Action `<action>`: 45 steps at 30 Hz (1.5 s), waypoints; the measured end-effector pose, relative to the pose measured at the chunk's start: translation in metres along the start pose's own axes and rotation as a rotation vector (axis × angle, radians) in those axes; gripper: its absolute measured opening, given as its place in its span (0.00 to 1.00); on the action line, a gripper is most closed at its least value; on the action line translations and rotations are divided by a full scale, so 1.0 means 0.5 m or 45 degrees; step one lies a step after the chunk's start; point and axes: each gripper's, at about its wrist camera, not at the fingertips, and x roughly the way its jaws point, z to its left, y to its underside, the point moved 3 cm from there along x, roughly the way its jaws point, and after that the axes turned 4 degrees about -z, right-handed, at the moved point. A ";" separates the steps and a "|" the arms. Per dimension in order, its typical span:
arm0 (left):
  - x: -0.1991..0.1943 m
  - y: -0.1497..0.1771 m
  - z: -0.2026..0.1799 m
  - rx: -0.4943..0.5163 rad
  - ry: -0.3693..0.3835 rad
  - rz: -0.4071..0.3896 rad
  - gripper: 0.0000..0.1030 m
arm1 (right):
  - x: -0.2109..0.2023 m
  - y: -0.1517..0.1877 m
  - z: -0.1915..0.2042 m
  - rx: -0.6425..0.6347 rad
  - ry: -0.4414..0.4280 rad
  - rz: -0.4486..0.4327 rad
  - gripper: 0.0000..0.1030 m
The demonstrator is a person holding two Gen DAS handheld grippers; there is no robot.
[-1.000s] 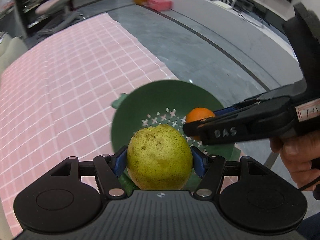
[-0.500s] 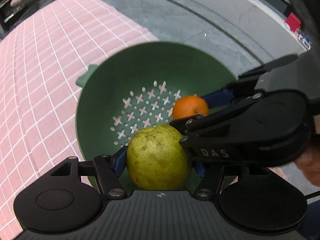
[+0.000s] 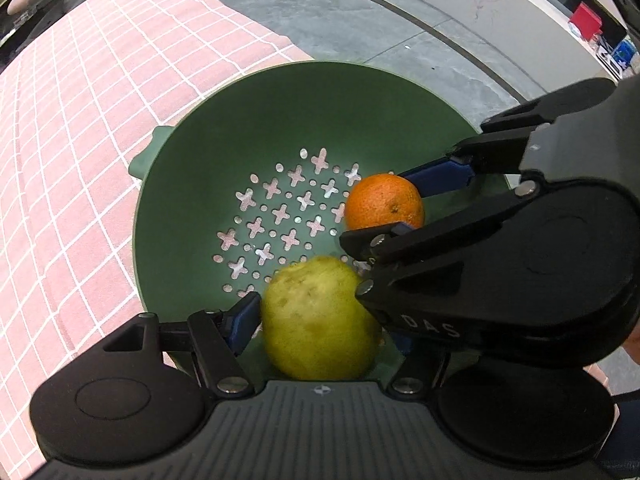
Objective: Organize fruits
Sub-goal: 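Carry the pear and orange into the green colander and open both tools, then withdraw both tools and move the right tool to another orange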
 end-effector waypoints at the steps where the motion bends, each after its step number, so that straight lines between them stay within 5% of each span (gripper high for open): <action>1: -0.003 -0.002 0.003 -0.017 0.011 -0.005 0.79 | -0.002 -0.001 -0.002 0.008 -0.002 -0.003 0.44; 4: -0.018 -0.010 0.012 -0.076 0.034 -0.034 0.82 | -0.011 -0.005 -0.013 0.051 -0.015 -0.029 0.51; 14: -0.155 0.017 0.020 -0.196 -0.014 -0.200 0.82 | -0.079 -0.023 -0.027 0.118 -0.078 -0.147 0.51; 24: -0.330 0.217 0.046 -0.519 -0.179 -0.359 0.83 | -0.168 0.009 0.012 0.061 -0.134 -0.270 0.51; 28: -0.360 0.303 0.047 -0.598 -0.287 -0.388 0.83 | -0.206 0.065 0.044 0.042 -0.130 -0.302 0.51; 33: -0.380 0.390 0.033 -0.670 -0.297 -0.444 0.83 | -0.258 0.159 0.087 -0.028 -0.119 -0.330 0.50; 39: -0.384 0.470 -0.015 -0.532 -0.300 -0.567 0.86 | -0.287 0.294 0.100 0.003 -0.097 -0.269 0.51; 45: -0.334 0.516 -0.025 -0.525 -0.086 -0.446 0.86 | -0.313 0.378 0.120 0.012 -0.082 -0.259 0.57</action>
